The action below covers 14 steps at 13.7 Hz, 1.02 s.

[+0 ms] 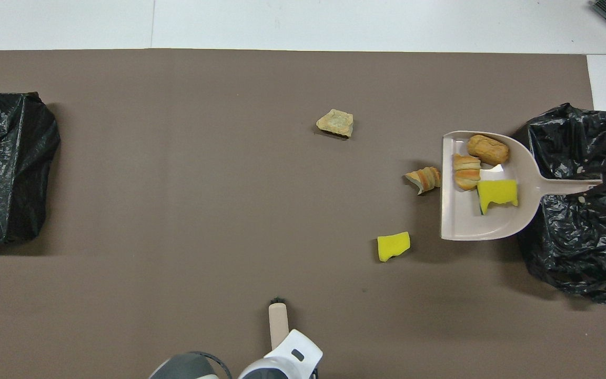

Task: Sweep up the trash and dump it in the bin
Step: 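Carry the dustpan to the black bag and tip it with the right gripper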

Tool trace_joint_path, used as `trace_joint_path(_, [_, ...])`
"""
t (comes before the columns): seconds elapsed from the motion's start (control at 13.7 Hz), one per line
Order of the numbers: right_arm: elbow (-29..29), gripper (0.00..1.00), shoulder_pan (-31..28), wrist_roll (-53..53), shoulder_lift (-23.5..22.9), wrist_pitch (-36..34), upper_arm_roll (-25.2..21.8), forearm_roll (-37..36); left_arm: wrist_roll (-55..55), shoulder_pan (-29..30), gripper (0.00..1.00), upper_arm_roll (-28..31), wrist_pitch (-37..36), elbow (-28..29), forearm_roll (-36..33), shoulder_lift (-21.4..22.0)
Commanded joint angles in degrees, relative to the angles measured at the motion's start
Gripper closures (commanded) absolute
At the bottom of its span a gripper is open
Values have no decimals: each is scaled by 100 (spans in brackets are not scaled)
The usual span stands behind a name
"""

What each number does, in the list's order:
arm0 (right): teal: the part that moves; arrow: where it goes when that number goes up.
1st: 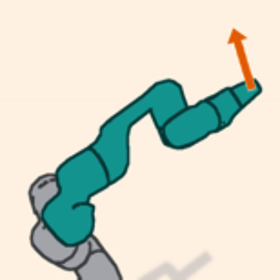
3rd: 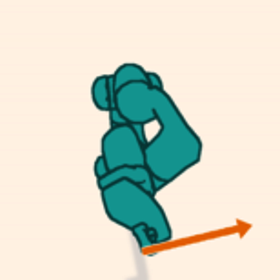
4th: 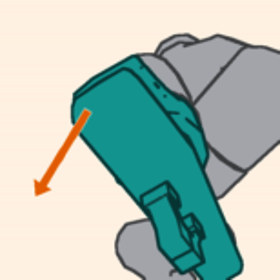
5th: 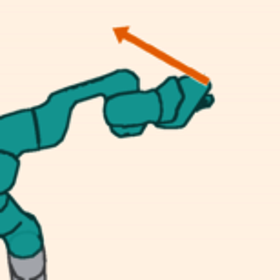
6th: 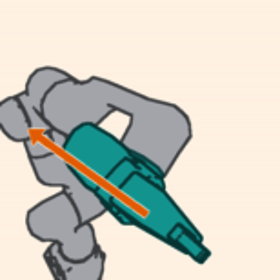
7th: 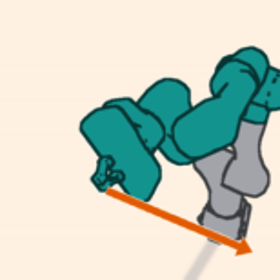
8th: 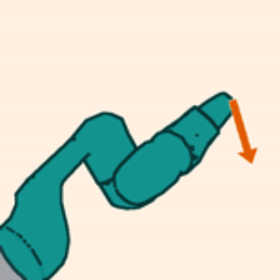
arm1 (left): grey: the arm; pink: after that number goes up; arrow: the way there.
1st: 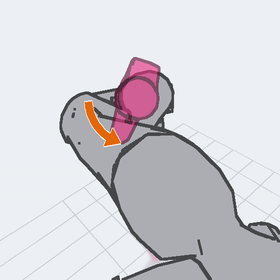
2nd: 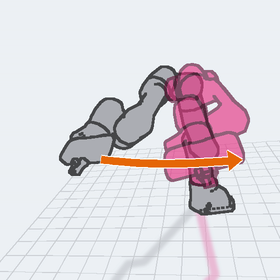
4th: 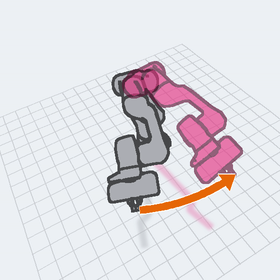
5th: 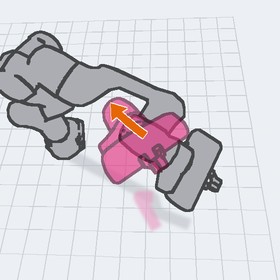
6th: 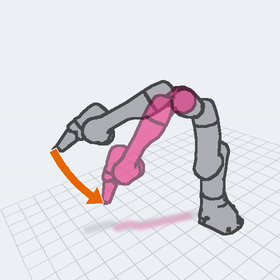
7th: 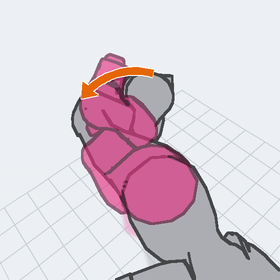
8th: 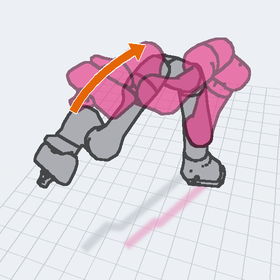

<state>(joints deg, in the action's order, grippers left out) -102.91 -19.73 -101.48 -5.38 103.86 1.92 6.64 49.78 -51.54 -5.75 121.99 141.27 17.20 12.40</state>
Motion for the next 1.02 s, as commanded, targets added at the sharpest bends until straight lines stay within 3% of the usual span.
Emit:
trace_joint_path(0.0, [376,100,-573,-590,-77,212,89,-6,-826,924,0,-14,-579,-494,-154,69])
trace_joint_path(0.37, [868,100,-1331,-1093,-208,74,-112,-118,-2415,2540,0,-14,-554,-767,-1568,175])
trace_joint_path(0.51, [1264,100,-1340,-1312,-410,-138,-244,-302,-3504,3287,0,-14,-641,-1075,-1597,113])
trace_joint_path(0.73, [1327,100,-1244,-1331,-350,-59,-227,-1240,-5027,4351,0,-14,-754,-1548,-1597,96])
trace_joint_path(0.95, [1318,100,-779,-1042,-332,-50,-165,-2558,-5144,4933,0,-14,-1491,-2592,-1649,-158])
